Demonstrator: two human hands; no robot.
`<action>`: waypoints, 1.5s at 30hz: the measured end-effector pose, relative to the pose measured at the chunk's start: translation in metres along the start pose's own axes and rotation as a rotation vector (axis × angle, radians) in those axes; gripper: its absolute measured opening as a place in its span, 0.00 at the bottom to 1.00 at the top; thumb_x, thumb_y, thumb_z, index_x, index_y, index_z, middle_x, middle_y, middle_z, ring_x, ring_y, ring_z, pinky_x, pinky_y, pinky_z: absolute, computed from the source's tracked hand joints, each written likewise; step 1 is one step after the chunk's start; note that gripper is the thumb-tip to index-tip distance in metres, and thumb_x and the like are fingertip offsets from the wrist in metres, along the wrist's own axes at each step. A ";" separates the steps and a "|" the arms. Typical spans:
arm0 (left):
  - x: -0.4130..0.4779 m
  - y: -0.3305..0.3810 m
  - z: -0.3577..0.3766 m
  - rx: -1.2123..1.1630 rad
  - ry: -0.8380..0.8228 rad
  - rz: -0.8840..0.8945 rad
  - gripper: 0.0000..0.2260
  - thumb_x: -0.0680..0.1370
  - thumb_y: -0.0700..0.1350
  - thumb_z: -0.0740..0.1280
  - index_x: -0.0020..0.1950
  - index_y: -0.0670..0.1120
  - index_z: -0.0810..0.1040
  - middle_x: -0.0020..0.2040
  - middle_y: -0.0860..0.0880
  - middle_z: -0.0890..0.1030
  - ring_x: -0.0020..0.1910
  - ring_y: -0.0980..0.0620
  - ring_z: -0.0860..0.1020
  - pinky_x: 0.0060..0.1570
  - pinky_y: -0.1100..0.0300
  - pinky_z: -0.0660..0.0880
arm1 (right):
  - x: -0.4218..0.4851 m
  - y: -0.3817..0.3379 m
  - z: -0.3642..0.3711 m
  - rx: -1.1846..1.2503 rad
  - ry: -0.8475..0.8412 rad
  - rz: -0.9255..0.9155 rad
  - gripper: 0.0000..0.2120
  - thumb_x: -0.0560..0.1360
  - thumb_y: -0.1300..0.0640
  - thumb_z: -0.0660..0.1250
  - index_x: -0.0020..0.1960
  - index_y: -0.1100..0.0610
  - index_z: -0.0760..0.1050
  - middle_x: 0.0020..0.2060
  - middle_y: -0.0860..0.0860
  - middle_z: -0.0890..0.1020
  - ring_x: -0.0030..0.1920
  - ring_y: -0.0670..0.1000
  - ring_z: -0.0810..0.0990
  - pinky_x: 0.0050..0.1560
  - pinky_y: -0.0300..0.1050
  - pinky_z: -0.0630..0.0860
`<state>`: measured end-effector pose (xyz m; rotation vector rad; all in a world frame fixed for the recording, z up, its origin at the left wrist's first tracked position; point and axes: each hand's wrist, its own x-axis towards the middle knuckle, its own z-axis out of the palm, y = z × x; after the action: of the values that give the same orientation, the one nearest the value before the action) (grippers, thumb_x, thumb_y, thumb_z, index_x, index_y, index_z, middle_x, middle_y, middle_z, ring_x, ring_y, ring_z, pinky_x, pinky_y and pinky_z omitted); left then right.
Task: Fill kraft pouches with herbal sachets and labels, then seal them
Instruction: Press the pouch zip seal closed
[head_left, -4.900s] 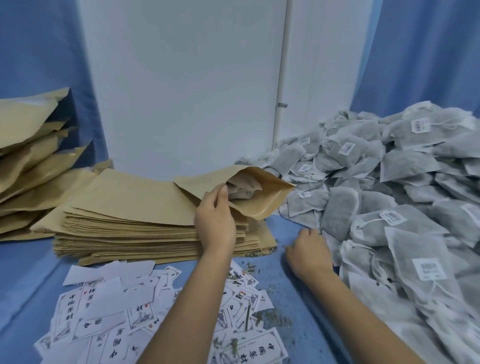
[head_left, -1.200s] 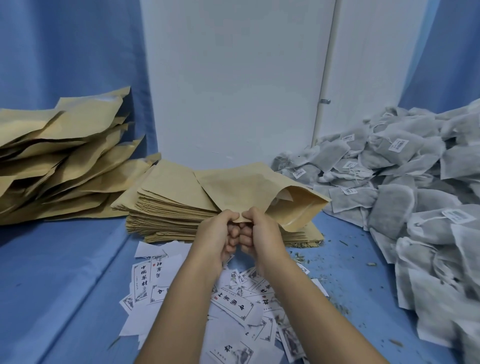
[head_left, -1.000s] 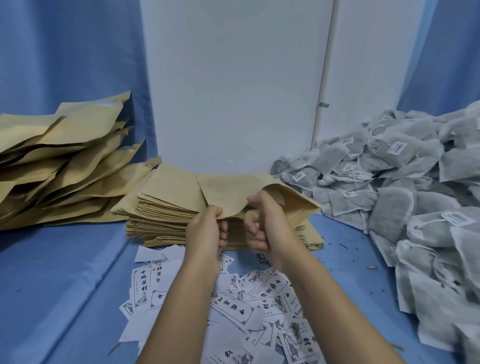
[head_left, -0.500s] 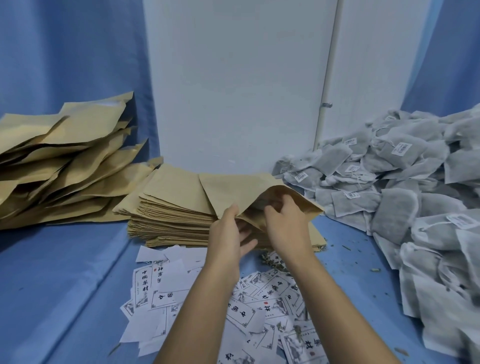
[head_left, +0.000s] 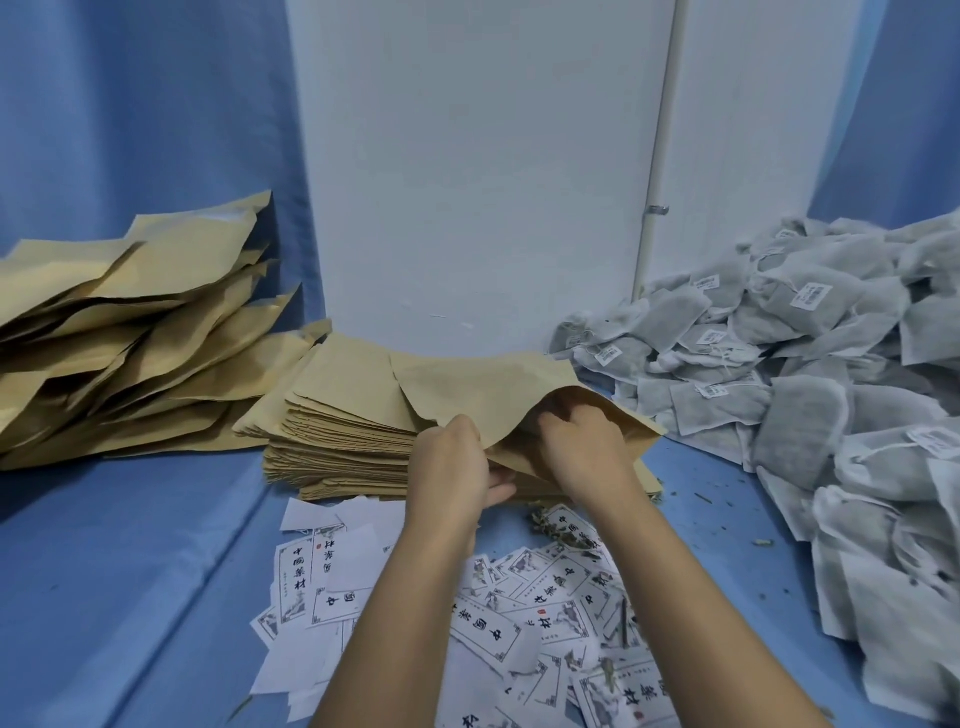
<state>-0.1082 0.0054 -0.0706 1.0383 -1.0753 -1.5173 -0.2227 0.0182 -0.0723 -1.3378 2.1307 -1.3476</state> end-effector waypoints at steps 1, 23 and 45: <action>-0.001 0.000 0.000 -0.010 0.000 0.003 0.11 0.77 0.38 0.53 0.48 0.37 0.74 0.44 0.35 0.82 0.35 0.45 0.83 0.31 0.58 0.80 | 0.001 0.001 0.002 -0.059 -0.004 -0.010 0.11 0.77 0.55 0.59 0.50 0.62 0.76 0.41 0.55 0.75 0.43 0.57 0.70 0.43 0.45 0.66; 0.003 -0.010 -0.006 -0.079 0.012 -0.066 0.12 0.76 0.41 0.63 0.32 0.43 0.71 0.21 0.51 0.69 0.19 0.56 0.64 0.19 0.67 0.60 | -0.031 -0.018 0.028 0.595 -0.340 0.165 0.20 0.79 0.50 0.58 0.30 0.56 0.67 0.19 0.47 0.71 0.15 0.44 0.64 0.18 0.29 0.58; 0.008 -0.008 -0.008 -0.154 -0.054 -0.110 0.09 0.74 0.38 0.60 0.34 0.45 0.67 0.19 0.54 0.61 0.18 0.58 0.57 0.16 0.67 0.54 | -0.022 -0.007 0.044 1.047 -0.063 0.376 0.15 0.75 0.58 0.57 0.31 0.55 0.61 0.18 0.46 0.61 0.17 0.45 0.57 0.17 0.35 0.55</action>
<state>-0.1033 -0.0023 -0.0813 0.9677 -0.9351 -1.6976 -0.1789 0.0110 -0.0943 -0.5043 1.1663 -1.7852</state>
